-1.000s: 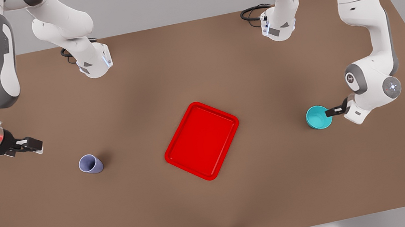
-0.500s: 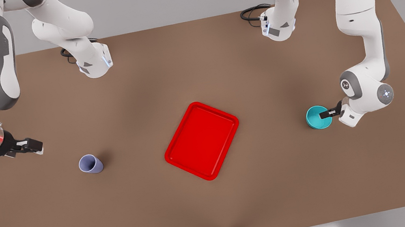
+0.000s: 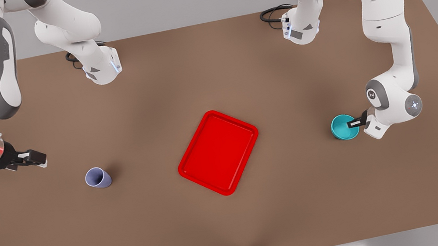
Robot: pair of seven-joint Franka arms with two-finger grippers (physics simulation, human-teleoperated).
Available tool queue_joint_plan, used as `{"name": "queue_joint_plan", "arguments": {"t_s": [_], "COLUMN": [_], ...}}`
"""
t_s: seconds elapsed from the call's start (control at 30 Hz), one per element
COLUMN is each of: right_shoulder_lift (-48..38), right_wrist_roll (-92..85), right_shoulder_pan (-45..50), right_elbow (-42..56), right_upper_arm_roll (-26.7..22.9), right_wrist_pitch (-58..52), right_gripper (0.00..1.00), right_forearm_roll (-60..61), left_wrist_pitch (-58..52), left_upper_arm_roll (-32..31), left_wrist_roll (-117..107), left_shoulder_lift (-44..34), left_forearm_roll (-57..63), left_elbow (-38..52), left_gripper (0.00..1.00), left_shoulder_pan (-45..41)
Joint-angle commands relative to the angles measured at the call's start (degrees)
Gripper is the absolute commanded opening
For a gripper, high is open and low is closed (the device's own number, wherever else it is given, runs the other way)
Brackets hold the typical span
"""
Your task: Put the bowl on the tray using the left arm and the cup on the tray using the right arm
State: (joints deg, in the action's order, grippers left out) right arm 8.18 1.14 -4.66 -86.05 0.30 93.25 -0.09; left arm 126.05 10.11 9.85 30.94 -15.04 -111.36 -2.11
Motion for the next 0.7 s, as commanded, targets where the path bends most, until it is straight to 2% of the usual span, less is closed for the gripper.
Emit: {"name": "queue_joint_plan", "arguments": {"t_s": [0.0, 0.5, 0.67], "right_shoulder_lift": [0.0, 0.0, 0.0], "right_wrist_roll": [0.0, 0.0, -0.09], "right_shoulder_pan": [0.01, 0.01, 0.01], "right_elbow": [0.0, 0.0, 0.0], "right_upper_arm_roll": [-0.03, -0.03, -0.03], "right_wrist_pitch": [0.0, 0.0, 0.0], "right_gripper": [1.0, 1.0, 1.0], "right_forearm_roll": [0.0, 0.0, 0.09], "left_wrist_pitch": [-0.02, -1.95, -4.41], "left_upper_arm_roll": [0.0, 0.0, -1.84], "left_wrist_roll": [0.0, -0.18, -2.55], "left_shoulder_lift": [0.0, -0.88, -4.22], "left_forearm_roll": [-0.6, -4.03, -4.38], "left_elbow": [0.0, 0.88, 6.33], "left_gripper": [0.21, 0.21, 0.21], "left_shoulder_pan": [0.0, -0.35, -12.48]}}
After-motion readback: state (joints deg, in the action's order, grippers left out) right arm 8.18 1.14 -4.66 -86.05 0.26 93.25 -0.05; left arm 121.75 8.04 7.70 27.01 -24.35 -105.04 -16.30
